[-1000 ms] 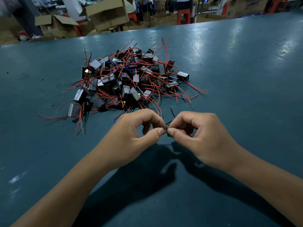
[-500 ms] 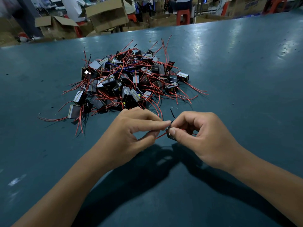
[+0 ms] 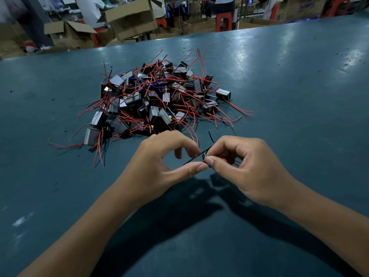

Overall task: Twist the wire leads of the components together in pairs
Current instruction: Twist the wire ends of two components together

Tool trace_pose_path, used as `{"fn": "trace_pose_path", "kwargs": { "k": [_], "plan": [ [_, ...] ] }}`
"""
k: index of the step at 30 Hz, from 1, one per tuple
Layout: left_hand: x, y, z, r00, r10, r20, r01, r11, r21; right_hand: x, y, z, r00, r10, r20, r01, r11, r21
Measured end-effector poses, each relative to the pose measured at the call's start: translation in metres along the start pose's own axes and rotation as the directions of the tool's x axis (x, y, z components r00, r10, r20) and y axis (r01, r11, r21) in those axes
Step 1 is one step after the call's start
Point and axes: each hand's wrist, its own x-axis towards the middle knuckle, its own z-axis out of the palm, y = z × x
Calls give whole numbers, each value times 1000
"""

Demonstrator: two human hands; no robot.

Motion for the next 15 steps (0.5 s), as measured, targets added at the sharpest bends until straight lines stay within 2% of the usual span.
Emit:
{"fn": "trace_pose_path", "kwargs": {
  "k": [3,9,12,15],
  "plan": [
    [-1,3,4,999,-36,38,35,999,25,0,1,0,1000,3,7,-3,1000,2],
    [0,2,0,997,-80,19,81,997,-22,4,2,-3,996,62,63,-64,997,34],
    [-1,0,-2,994,-84,75,86,996,-16,4,5,-7,994,76,73,-73,997,-41],
    [-2,-4,-4,989,-88,115,94,994,-52,6,4,-14,978,107,181,-95,993,-70]
  ]
}}
